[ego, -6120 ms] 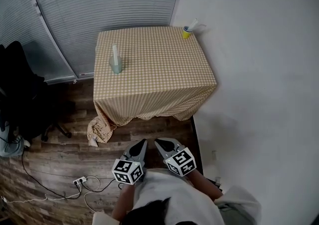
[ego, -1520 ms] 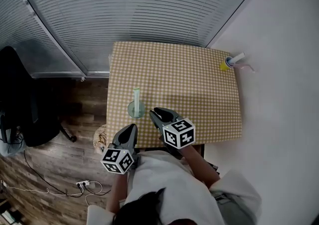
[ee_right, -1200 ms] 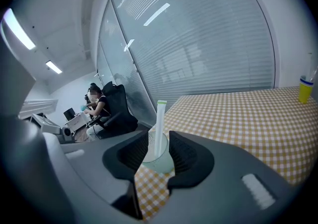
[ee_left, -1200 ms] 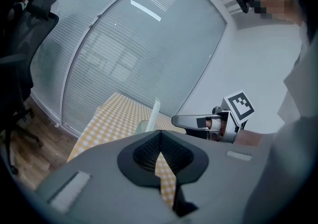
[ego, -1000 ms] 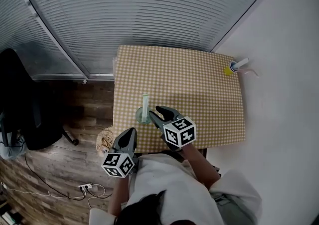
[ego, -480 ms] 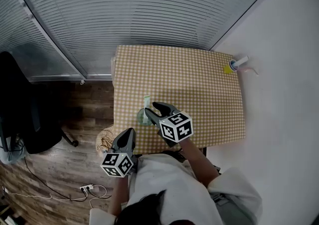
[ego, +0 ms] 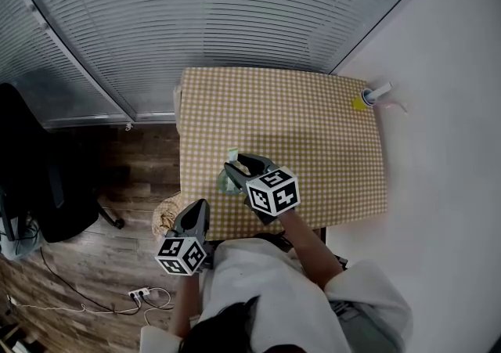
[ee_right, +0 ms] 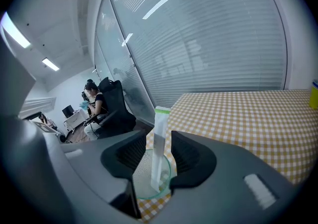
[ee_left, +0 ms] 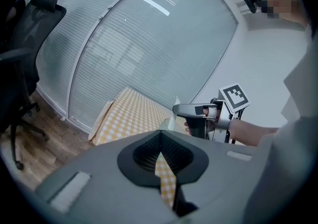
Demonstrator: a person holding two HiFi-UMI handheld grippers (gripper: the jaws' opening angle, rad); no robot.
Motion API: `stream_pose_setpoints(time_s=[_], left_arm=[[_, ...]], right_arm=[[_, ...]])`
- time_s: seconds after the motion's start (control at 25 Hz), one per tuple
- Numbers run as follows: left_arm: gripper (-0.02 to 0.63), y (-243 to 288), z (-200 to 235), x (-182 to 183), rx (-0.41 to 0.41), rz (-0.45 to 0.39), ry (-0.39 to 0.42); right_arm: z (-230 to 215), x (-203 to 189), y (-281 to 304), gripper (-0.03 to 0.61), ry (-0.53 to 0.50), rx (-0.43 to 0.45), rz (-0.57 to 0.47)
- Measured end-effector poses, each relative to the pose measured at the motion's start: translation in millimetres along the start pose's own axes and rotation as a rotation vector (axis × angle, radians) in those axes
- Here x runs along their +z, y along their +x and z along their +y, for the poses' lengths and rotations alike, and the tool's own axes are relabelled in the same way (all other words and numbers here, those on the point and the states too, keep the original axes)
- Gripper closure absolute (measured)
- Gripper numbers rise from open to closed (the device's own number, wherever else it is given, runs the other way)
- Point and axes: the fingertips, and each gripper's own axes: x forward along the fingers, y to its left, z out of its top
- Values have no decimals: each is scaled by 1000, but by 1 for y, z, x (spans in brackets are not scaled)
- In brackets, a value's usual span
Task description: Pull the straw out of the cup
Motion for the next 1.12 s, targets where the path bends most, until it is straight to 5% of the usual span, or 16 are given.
stream_pose_setpoints(time_s=[0.56, 1.12], left_arm=[[600, -3, 7, -5, -1, 43, 7], [600, -20, 34, -17, 80, 69, -2]], right_arm=[[-4, 4, 6, 474, -3, -36, -1], [0, 9, 5, 528, -18, -21, -35]])
